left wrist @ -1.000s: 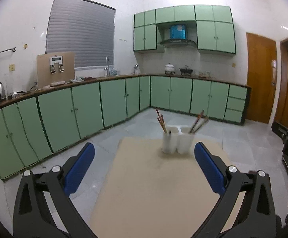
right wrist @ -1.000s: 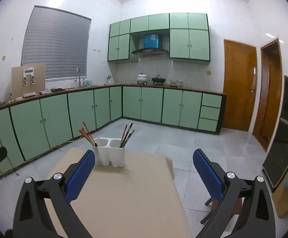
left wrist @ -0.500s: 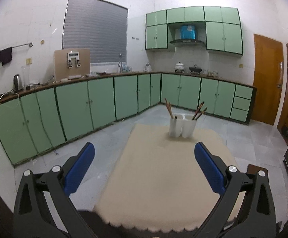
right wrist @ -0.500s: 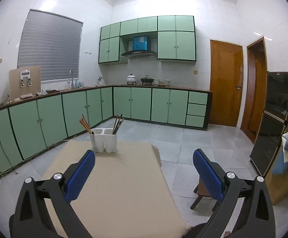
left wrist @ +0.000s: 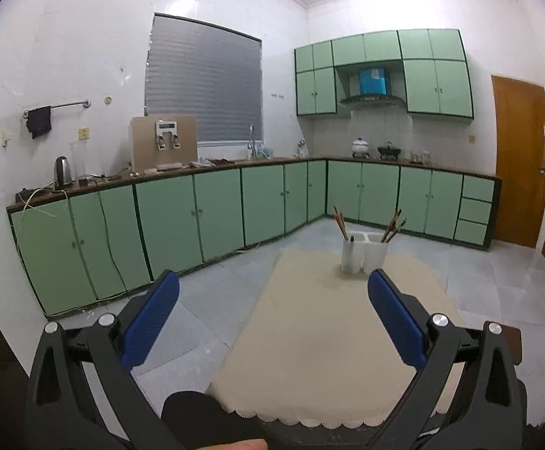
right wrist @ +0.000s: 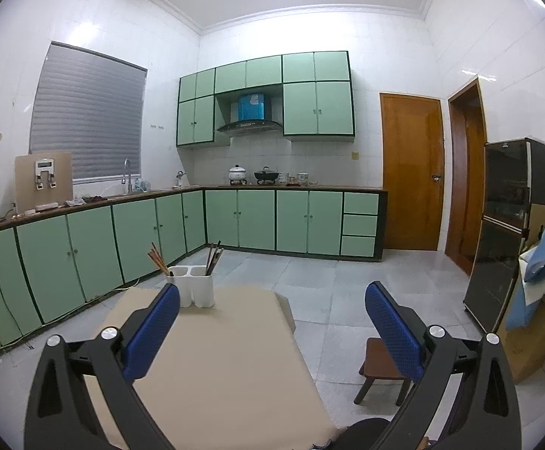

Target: Organize utensils

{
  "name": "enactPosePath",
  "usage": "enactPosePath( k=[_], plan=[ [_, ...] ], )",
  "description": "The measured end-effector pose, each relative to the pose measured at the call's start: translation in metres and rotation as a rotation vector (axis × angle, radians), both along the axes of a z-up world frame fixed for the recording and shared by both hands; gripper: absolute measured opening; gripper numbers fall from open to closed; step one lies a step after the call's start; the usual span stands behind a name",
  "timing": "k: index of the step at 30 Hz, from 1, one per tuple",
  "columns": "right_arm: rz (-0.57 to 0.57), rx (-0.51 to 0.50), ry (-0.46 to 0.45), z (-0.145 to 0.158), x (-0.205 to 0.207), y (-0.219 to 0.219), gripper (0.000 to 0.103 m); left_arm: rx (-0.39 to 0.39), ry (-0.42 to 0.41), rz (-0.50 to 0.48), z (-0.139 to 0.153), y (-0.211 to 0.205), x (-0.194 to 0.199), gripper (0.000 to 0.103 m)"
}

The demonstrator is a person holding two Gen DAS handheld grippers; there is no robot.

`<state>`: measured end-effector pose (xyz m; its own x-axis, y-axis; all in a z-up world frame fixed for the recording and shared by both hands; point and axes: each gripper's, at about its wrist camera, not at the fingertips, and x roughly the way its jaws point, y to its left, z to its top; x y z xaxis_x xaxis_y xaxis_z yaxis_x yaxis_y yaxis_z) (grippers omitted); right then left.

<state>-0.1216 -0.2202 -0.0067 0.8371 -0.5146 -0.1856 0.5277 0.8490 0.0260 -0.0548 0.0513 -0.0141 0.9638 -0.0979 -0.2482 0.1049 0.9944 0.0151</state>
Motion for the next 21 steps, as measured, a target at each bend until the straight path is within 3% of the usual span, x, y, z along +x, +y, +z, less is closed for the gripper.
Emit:
enactPosePath(
  k=[21],
  plan=[
    [-0.013,-0.001,-0.051,-0.0063,-0.0014,0.0015,0.097,-0.028,-0.008,0.022,0.0080,0.0033,0.0022,0.098]
  ],
)
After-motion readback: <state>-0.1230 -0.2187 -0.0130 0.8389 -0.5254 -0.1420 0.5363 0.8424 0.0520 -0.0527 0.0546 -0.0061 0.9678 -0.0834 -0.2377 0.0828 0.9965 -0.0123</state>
